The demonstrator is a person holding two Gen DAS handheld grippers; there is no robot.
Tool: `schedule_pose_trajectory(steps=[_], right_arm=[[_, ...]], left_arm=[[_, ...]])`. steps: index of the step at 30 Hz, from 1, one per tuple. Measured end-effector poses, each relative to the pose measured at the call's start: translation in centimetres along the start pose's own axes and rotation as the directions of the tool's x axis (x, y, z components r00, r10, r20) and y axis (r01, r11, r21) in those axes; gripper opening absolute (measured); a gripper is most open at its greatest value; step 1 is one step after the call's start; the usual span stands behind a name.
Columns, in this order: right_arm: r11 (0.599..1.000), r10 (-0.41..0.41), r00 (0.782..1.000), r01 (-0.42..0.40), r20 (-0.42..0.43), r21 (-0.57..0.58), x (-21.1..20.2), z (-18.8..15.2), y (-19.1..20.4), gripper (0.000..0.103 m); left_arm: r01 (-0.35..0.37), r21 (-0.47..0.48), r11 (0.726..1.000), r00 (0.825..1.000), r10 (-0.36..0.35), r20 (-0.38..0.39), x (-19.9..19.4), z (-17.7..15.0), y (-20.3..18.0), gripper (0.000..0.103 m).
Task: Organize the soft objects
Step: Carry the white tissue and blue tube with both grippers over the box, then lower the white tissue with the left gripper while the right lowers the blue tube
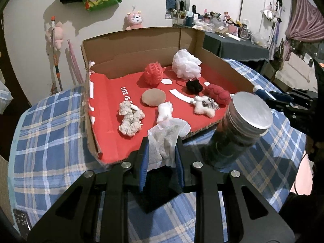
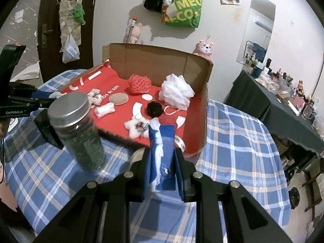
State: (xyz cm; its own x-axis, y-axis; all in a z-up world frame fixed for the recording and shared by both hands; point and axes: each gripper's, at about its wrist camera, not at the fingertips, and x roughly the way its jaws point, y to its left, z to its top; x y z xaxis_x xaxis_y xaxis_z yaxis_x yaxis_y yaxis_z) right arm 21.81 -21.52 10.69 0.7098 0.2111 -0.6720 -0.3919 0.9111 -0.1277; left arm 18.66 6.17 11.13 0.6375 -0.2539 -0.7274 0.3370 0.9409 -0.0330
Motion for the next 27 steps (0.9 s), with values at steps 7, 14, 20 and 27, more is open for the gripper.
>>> schedule_pose_trajectory(steps=[7,14,20,27], right_arm=[[0.999,0.046,0.999,-0.047,-0.012,-0.025,2.0,2.9,-0.6,0.024],[0.995,0.064,0.996,-0.068,-0.057,-0.069,5.2,6.2,-0.6,0.024],[0.992,0.05,0.991,-0.065,-0.128,-0.112,8.9,8.6,-0.6,0.024],[0.986,0.115,0.972,-0.136,-0.203,-0.091,12.5,11.0,-0.2,0.024]], left_arm=[[0.029,-0.01,1.0,0.999,-0.029,-0.017,1.5,1.7,0.8,0.022],[0.022,-0.01,1.0,0.998,-0.023,-0.052,3.4,4.0,1.6,0.022],[0.007,-0.014,1.0,0.995,-0.009,-0.095,5.7,6.4,2.5,0.022],[-0.012,-0.037,0.999,0.985,0.006,-0.171,9.3,9.1,4.1,0.022]])
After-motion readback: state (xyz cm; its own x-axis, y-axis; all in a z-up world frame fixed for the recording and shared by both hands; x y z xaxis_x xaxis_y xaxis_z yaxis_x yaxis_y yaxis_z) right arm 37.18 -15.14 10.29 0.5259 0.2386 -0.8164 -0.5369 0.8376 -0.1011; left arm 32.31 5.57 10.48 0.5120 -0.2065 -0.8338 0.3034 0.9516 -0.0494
